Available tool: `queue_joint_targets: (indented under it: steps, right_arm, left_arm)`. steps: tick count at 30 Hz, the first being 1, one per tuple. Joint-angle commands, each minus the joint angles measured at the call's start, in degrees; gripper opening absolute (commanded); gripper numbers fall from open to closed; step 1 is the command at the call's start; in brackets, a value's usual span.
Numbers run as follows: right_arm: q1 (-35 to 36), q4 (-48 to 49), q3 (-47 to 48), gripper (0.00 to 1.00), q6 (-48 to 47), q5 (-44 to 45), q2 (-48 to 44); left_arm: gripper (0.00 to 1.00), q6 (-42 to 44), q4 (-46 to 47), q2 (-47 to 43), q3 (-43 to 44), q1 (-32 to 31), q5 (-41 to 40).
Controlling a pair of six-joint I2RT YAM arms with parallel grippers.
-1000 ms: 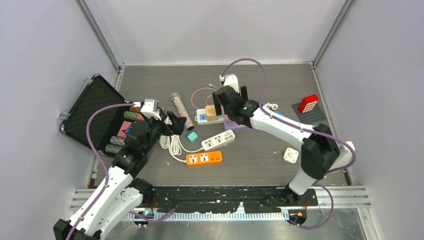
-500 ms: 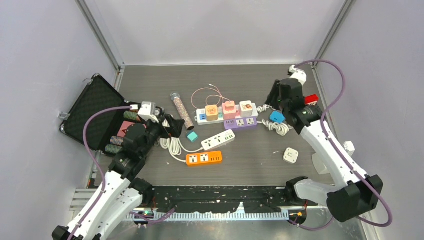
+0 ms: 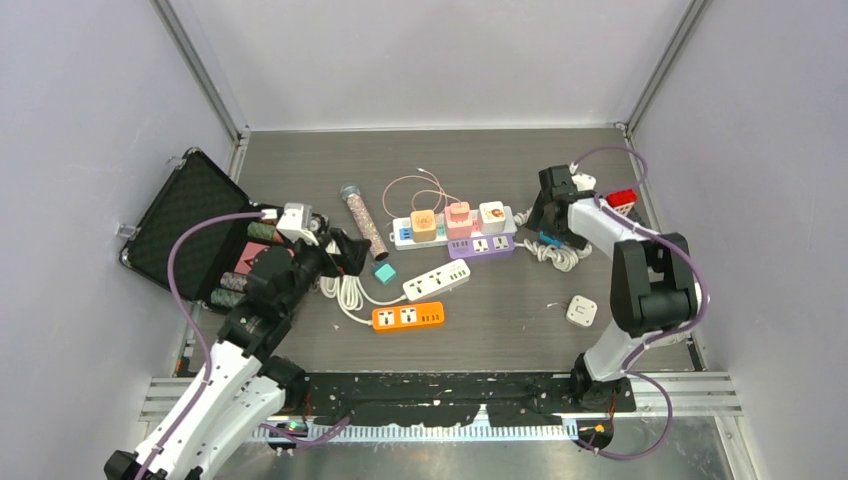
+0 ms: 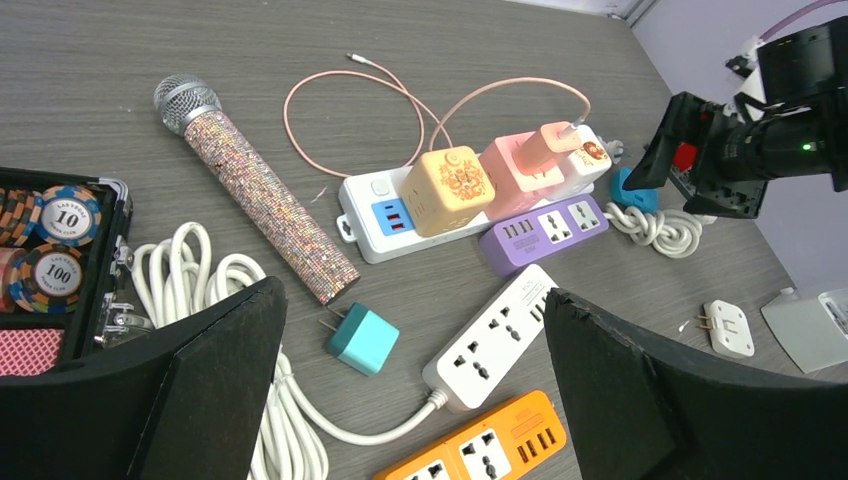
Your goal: Insert the plug
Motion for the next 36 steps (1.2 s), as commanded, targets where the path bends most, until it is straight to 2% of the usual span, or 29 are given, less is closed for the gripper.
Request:
queue_joint_targets:
  steps: [1, 8, 20, 23, 25, 29, 36]
  right_arm:
    - [-1.79, 1.98, 3.52, 0.99, 1.23, 2.5, 2.9]
    - [-4.17, 3.9, 5.12, 0.95, 0.82, 0.73, 8.5]
    - [-7.06, 5.9, 6.69, 0.98, -0.1, -8.07, 13.07]
    - [-7.14, 6.13, 6.71, 0.75, -0.3, -7.93, 11.45]
    - [-7.1, 6.53, 6.35, 0.64, -0.47, -6.84, 9.26]
    - [-6.98, 7.22, 5.75, 0.57, -1.34, -5.75, 4.14]
    - [-6.98, 8.5, 3.24, 0.56, 0.32, -10.8, -6.57]
  left_arm:
    - [1.0, 0.22, 1.85, 0.38, 0.41, 0.16, 1.12]
    - [1.0, 0.28, 2.1, 1.29, 0.54, 0.16, 1.15]
    - [1.0, 0.47, 1.75, 0.47, 0.53, 0.17, 1.19]
    - [1.0, 0.32, 1.45, 0.43, 0.74, 0.16, 1.12]
    - [1.0, 0.24, 1.14, 0.16, 0.78, 0.16, 1.19]
    - [1.0, -0.36, 1.38, -0.17, 0.51, 0.16, 1.14]
    - [1.0, -1.74, 1.49, -0.32, 0.65, 0.16, 3.08]
